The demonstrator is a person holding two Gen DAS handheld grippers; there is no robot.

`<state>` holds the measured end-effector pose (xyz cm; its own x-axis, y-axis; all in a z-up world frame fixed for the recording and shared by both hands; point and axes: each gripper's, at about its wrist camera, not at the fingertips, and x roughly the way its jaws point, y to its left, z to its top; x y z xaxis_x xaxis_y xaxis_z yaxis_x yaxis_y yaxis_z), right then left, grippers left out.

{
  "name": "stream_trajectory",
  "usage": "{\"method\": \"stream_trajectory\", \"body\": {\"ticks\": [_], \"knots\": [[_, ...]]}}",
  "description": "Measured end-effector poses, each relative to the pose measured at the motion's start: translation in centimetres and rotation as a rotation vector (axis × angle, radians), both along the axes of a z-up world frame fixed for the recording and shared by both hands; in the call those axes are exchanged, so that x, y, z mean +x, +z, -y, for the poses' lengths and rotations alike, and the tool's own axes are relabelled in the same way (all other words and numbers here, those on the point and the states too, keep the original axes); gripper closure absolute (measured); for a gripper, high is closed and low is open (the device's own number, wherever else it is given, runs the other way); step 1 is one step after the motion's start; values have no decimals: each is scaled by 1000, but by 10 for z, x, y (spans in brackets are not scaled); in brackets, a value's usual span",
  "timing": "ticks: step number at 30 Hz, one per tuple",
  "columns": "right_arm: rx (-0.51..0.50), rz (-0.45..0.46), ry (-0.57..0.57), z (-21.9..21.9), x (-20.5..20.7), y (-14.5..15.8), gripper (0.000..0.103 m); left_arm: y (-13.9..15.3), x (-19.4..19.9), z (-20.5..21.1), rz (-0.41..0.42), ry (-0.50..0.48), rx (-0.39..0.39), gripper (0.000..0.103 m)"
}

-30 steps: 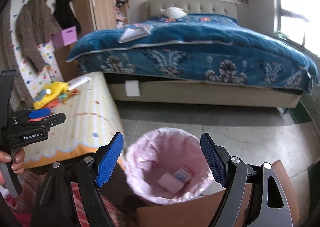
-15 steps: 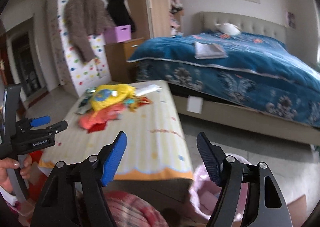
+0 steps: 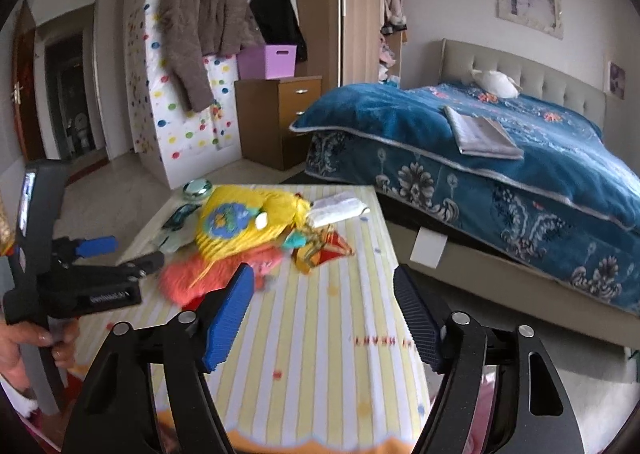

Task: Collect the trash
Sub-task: 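Move the left gripper back to the table and grasp the yellow foam net, then lift the yellow foam net with the left gripper while the right gripper grasps the orange fuzzy cloth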

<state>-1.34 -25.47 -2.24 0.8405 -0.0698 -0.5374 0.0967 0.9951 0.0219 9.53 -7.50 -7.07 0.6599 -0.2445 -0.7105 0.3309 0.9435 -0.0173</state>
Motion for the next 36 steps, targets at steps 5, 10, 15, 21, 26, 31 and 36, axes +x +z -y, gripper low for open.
{"method": "stream_trajectory", "body": {"ticks": [5,10,15,21,26,31,36], "knots": [[8,-10,-25,16,24,-8,29,-17,42,32,-60,-29,-17,17],[22,-39,-29,26,38,-20,29,-38,74,47,-138,-20,-28,22],[31,-55,-21,26,41,-25,29,-44,80,47,-170,-29,-48,75],[20,-26,-6,13,26,-13,29,10,48,27,7,-54,-123,91],[25,-5,29,-1,14,-3,25,65,10,-5,159,-21,-133,91],[50,-17,43,-12,12,-1,25,73,-12,-33,192,37,-103,91],[39,-22,16,-14,18,-1,26,62,-10,-47,163,88,-81,91]]}}
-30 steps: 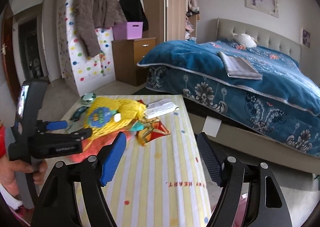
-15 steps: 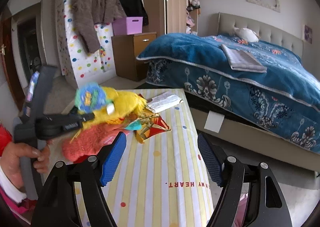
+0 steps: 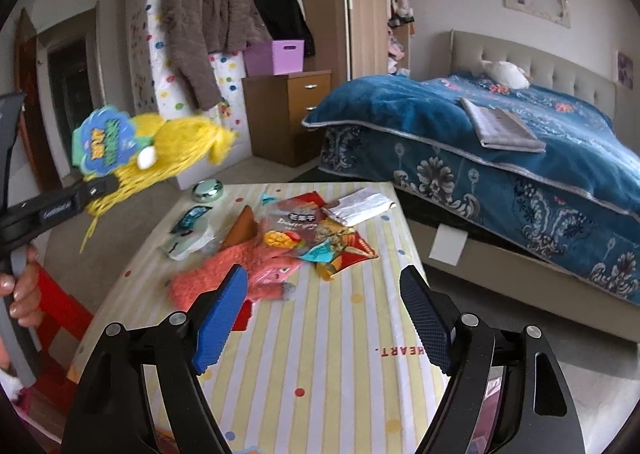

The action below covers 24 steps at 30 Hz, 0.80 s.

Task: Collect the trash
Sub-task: 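Lift the yellow foam net with the left gripper while the right gripper grasps the orange fuzzy cloth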

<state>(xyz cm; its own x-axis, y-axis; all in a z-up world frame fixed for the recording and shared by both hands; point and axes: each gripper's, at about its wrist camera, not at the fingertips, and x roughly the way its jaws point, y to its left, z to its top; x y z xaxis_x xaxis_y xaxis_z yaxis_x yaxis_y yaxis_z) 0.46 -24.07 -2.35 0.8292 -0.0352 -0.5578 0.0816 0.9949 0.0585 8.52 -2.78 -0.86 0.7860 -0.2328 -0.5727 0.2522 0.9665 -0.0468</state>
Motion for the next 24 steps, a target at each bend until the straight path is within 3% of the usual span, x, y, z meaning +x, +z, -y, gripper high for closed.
{"method": "stream_trajectory", "body": {"ticks": [5,10,17,24], "knots": [[22,-44,28,1,10,-12,38,-9,2,-9,-9,36,19,91],[53,-109,111,-16,24,-33,39,-31,3,-20,-36,71,54,91],[28,-167,268,-74,60,-54,38,-53,2,-52,-67,123,80,91],[-10,-234,310,-109,102,-77,38,-62,12,-79,-82,161,80,91]]}}
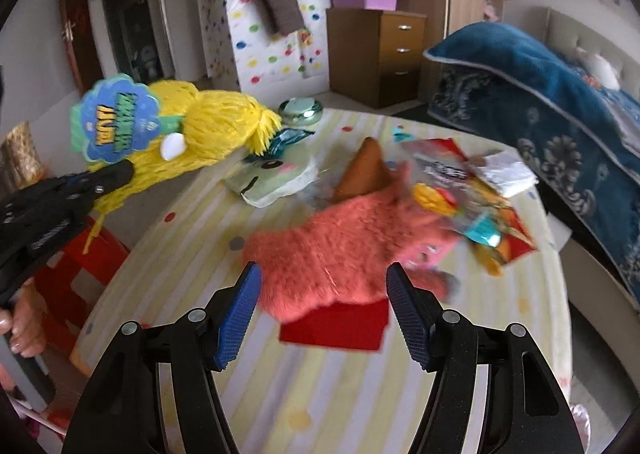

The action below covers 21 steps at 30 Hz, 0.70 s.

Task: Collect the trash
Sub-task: 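Lift the yellow foam net with the left gripper while the right gripper grasps the orange fuzzy cloth, then carry net and cloth to the wastebasket and open both grippers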

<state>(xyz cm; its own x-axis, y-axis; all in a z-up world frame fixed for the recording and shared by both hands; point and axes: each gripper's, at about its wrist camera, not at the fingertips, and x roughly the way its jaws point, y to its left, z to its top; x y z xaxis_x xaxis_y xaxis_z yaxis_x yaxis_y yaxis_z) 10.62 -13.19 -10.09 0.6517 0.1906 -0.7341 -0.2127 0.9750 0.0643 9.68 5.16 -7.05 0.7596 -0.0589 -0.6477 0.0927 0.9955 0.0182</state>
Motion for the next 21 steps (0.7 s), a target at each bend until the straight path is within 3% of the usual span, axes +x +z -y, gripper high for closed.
{"method": "stream_trajectory", "body": {"ticks": [4,6,11,15,21], "knots": [[-1,-80,-12,-7,18,-21,38,-7,7,-8,-14,6,-6,91],[18,-79,-10,-7,17,-26,38,-10,11,-10,-22,6,-8,91],[52,-90,49,-15,15,-24,79,-13,15,-15,-36,12,-31,91],[47,-53,59,-18,8,-13,82,-4,7,-21,-27,26,-46,91],[116,61,131,-14,-30,36,81,21,-17,-27,21,48,-42,91]]}}
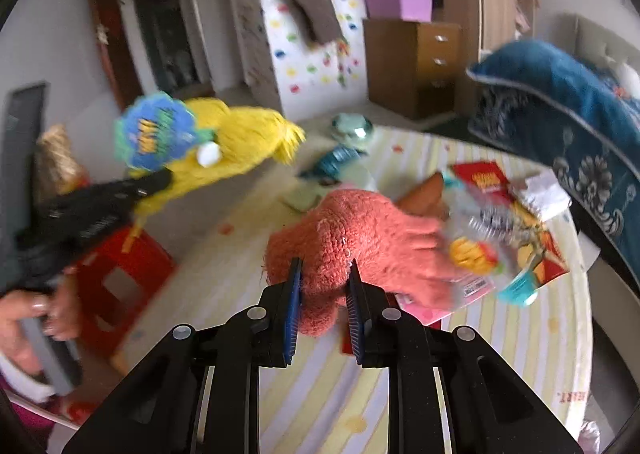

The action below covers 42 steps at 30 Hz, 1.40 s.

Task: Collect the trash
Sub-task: 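Carry net and cloth to the wastebasket and open both grippers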

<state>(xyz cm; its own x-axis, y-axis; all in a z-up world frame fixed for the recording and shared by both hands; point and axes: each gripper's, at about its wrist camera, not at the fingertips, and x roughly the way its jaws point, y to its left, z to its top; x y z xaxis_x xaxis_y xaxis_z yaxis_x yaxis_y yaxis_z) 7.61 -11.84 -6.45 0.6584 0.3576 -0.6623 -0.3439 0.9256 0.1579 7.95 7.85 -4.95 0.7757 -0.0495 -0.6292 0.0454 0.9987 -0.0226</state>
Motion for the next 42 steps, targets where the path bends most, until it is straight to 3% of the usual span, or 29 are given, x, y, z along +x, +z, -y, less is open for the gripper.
{"method": "stream_trajectory", "body": {"ticks": [8,14,18,21,28,30,42], "knots": [[35,51,63,10,-54,34,81,18,-29,15,21,-26,2,91],[54,123,11,32,-74,61,81,30,-46,31,43,-58,2,91],[132,134,-17,61,-82,73,81,37,-57,48,54,-118,-9,91],[135,155,-50,76,-96,80,81,40,-64,69,63,-178,-12,91],[84,150,-180,119,-138,75,81,31,-84,139,63,-375,-19,91],[31,143,-253,133,-157,68,81,26,-92,160,61,-437,-17,91],[-70,52,-621,230,-245,34,80,-13,-143,308,-20,-851,0,90]]}}
